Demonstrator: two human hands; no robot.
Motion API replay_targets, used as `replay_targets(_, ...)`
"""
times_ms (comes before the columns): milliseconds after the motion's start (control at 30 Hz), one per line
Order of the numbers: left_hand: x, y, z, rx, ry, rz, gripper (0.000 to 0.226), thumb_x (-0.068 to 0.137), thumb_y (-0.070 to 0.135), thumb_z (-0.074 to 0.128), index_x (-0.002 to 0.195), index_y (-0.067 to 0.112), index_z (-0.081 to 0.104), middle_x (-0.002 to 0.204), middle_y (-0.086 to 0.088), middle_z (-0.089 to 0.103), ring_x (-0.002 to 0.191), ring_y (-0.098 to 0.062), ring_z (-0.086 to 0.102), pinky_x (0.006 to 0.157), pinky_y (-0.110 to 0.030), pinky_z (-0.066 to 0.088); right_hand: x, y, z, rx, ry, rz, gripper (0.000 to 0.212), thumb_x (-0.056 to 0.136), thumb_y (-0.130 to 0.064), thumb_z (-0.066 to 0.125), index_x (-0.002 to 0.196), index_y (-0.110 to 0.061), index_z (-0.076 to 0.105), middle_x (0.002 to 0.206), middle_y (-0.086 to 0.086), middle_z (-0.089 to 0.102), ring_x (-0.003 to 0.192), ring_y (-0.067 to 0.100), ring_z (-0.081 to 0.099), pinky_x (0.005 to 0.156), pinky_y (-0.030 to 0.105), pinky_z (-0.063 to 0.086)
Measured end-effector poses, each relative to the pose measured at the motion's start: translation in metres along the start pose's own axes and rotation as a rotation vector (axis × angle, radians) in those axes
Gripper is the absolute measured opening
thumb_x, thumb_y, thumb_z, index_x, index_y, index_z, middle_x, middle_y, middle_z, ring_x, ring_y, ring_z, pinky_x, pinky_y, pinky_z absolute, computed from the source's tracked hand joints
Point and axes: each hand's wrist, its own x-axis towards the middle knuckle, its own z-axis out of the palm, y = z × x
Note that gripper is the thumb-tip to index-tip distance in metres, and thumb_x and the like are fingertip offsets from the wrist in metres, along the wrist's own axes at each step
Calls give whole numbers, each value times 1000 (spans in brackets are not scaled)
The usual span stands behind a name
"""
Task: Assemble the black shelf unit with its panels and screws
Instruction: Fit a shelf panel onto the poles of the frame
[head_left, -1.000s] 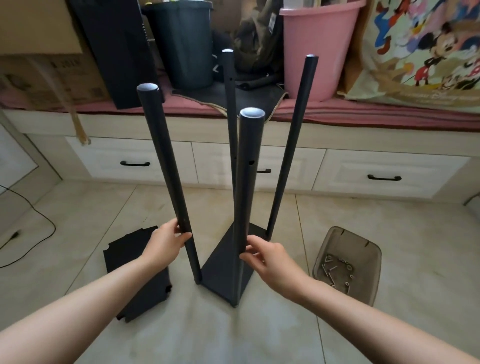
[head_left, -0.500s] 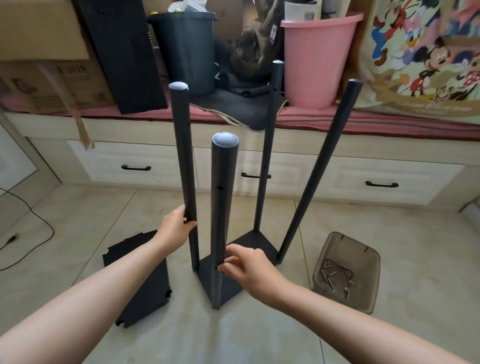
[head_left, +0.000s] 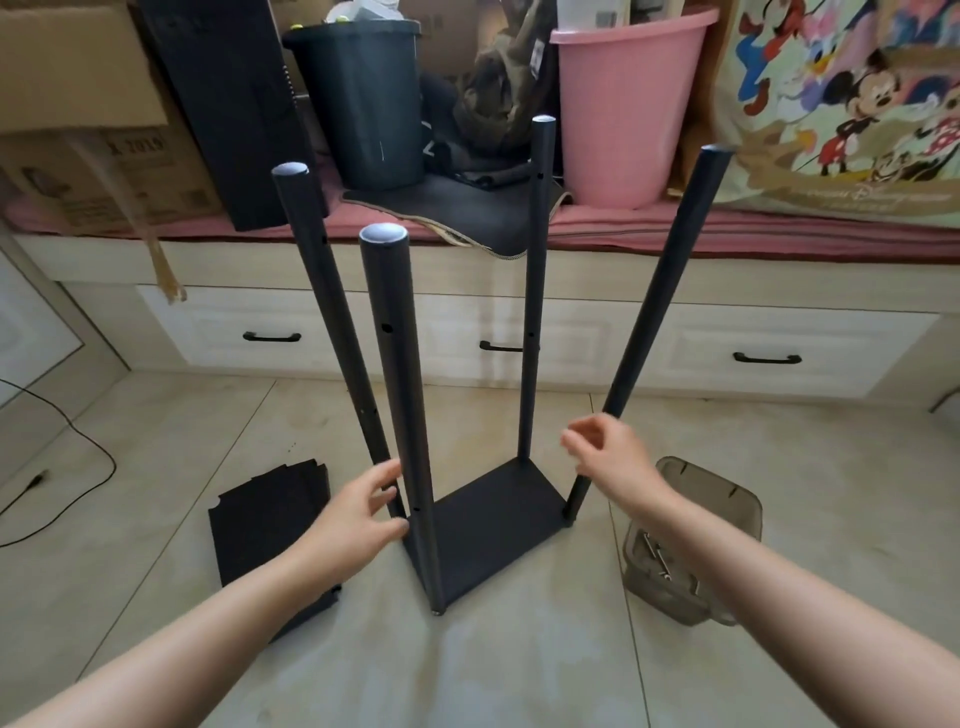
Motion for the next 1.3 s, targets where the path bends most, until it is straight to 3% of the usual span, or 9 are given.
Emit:
replay_targets(100, -9, 8, 16, -10, -70, 31, 59, 94, 16, 69, 118, 65, 49, 117, 46, 55, 112, 24, 47, 84, -5, 43, 19, 3, -28, 29, 98, 80, 39, 98, -31, 58, 130, -8, 52, 119, 8, 61, 106, 23, 62, 93, 44, 56)
replay_targets(233, -7, 14, 30, -81, 101, 2, 33, 97, 30, 66, 128, 34, 54, 123, 18, 61, 117, -3, 59, 103, -27, 46, 38, 3, -48, -20, 173, 120, 61, 99, -35, 57, 148, -11, 32, 138, 13, 52, 121, 31, 56, 103, 50, 48)
replay_targets(367, -12, 12, 31, -68, 158, 18, 15, 99, 28, 63, 108, 39, 61, 107, 13, 70, 106, 2, 64, 93, -24, 50, 52, -1, -56, 21, 156, 33, 63, 100, -28, 55, 154, -22, 23, 149, 8, 43, 126, 27, 52, 103, 46, 47)
replay_targets(533, -11, 10, 30, -50, 163, 37, 18, 99, 27, 61, 109, 42, 59, 102, 21, 70, 103, 5, 64, 87, -19, 49, 61, 2, -54, 17, 167, -39, 35, 103, -20, 51, 137, -15, 43, 119, 6, 59, 94, 15, 59, 67, 22, 45)
replay_targets(633, -8, 8, 26, -52, 192, 39, 17, 101, 26, 59, 112, 39, 57, 103, 18, 70, 103, 1, 65, 88, -21, 50, 49, 8, -44, -19, 190, -142, 28, 102, -18, 51, 130, -16, 45, 103, -6, 56, 90, 8, 57, 66, 15, 41)
replay_targets(767, -2, 7, 16, -61, 284, 37, 22, 100, 17, 59, 113, 34, 57, 106, 11, 70, 103, -1, 65, 93, -28, 52, 21, 24, -28, -30, 210, -247, 19, 102, -19, 51, 116, -28, 41, 95, -13, 57, 85, 6, 59, 74, 30, 53)
replay_targets(900, 9, 7, 0, -65, 381, 30, 18, 98, 8, 61, 108, 22, 57, 105, 0, 67, 106, -12, 63, 99, -39, 50, -9, 33, -16, -64, 179, -332, 25, 102, -28, 50, 110, -42, 32, 90, -12, 59, 78, 2, 60, 65, 26, 53)
replay_targets(1000, 19, 10, -7, -93, 387, 12, 16, 98, 7, 60, 112, 15, 57, 108, -2, 66, 110, -18, 62, 102, -41, 49, -16, 34, -11, -72, 144, -346, 21, 101, -27, 51, 105, -37, 33, 78, -6, 56, 69, 6, 58, 58, 35, 52)
replay_targets(1300, 28, 9, -8, -86, 382, 29, 19, 99, 7, 58, 116, 13, 55, 109, -3, 65, 111, -16, 61, 103, -41, 48, 5, 14, -19, -106, 80, -310, 16, 101, -21, 53, 110, -21, 40, 89, 7, 62, 83, 27, 65, 75, 54, 56)
